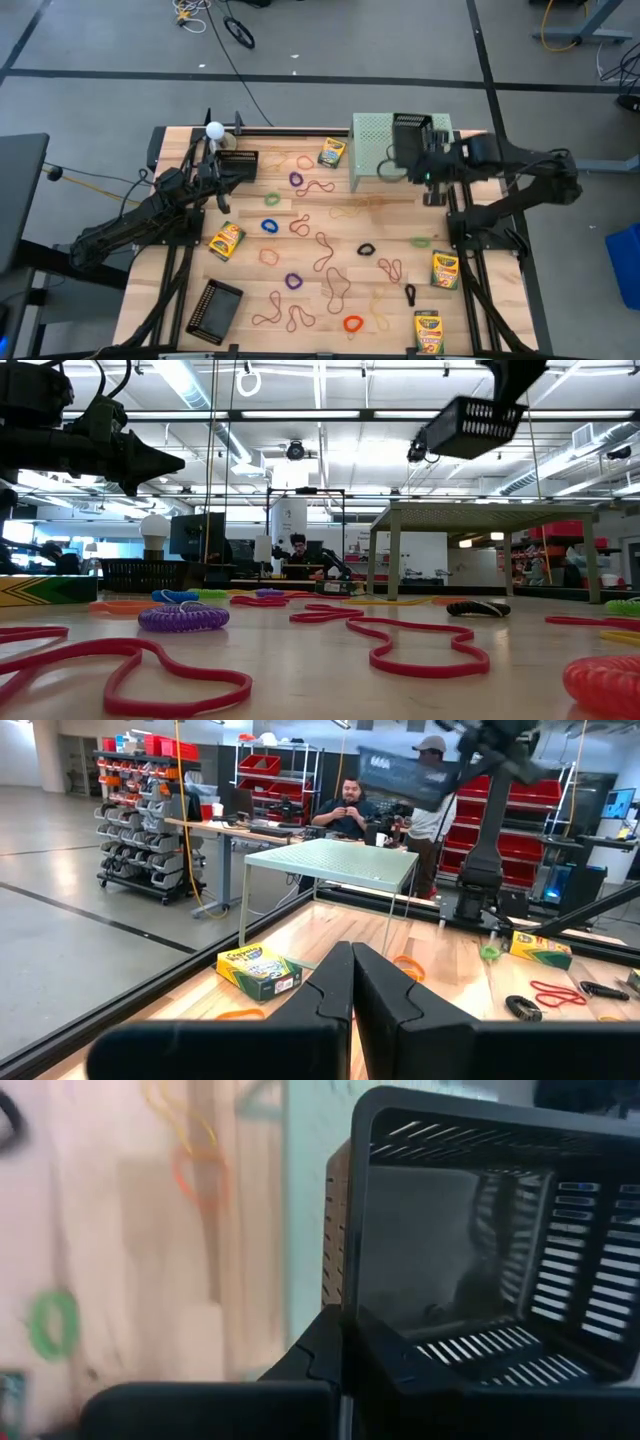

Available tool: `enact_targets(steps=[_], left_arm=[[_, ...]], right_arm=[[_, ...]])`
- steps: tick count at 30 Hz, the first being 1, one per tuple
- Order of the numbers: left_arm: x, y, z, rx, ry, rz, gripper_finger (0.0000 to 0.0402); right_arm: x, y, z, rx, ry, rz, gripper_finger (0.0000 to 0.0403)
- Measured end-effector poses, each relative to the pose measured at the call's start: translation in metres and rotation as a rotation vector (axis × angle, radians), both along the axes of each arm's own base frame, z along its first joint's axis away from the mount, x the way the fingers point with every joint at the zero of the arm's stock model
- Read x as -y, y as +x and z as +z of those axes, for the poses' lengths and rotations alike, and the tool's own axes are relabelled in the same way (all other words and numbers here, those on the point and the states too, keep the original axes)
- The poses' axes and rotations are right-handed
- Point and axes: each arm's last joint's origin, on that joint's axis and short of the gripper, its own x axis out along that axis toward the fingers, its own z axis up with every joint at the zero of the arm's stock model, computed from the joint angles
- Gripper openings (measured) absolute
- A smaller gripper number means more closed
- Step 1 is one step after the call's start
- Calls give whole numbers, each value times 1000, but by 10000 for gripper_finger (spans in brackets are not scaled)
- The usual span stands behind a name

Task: Pick & Place Office Desk Supplies
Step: Put the top right black basket on the shelf

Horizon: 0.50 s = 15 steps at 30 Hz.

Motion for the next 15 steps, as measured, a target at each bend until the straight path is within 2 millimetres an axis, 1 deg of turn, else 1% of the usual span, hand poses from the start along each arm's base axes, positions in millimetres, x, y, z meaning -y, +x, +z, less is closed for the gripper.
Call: enact_targets(steps=[3,7,12,15], left_arm=[[0,0,0,0,0,0,7],[0,0,0,0,0,0,7],[0,0,0,0,0,0,7],[0,0,0,0,0,0,7]], right_arm=[[15,-13,-8,-45,24,-21,11],[29,-29,-29,-121,83,-61,11],[40,-49,-51,-196,99,-104,11],[45,-60,-54,-181,89,-126,11]])
